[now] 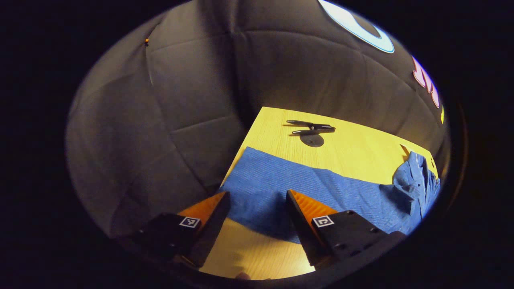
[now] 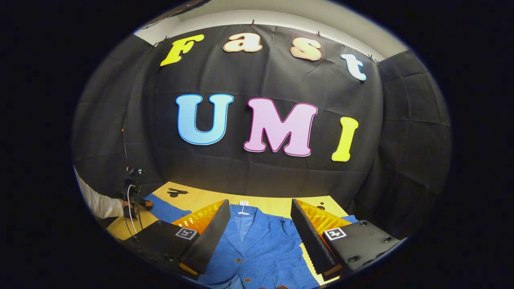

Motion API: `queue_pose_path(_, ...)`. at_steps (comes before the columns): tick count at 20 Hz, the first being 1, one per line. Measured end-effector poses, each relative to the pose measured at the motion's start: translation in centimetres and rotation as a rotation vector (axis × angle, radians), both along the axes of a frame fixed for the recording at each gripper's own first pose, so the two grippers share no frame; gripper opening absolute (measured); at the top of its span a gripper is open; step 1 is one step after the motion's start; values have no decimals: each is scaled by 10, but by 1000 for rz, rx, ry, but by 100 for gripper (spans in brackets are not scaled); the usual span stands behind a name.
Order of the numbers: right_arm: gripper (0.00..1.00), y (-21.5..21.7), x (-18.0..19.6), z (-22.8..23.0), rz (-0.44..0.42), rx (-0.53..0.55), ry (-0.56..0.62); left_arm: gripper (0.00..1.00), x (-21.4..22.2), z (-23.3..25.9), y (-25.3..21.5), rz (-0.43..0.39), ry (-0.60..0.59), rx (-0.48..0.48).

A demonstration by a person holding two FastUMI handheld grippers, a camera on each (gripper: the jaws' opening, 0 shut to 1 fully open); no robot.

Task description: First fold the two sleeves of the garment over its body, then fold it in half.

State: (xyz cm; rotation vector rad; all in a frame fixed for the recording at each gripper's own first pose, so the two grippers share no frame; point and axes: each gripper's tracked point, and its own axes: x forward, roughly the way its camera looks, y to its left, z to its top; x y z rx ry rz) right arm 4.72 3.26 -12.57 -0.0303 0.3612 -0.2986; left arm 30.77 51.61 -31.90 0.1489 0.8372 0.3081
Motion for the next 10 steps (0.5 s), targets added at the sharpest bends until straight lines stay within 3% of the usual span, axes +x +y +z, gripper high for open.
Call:
queue_pose_path(3,98,2,-1,0,8,0,4,82,0,-3,5,27,-6,24)
queue_pose_path(6,98,1,-2,0,10,1,5,67,-2,1,3,30,-16,25)
queue_pose_path(8,98,0,-3,-1,12,4,10,60,-3,-2,13,62,3,90)
queue_pose_path(9,92,-1,-5,-2,12,4,14,34,-4,1,12,74,0,95)
queue_pose_path(10,98,-2,-5,-1,14,3,16,7,-3,1,12,78,2,98)
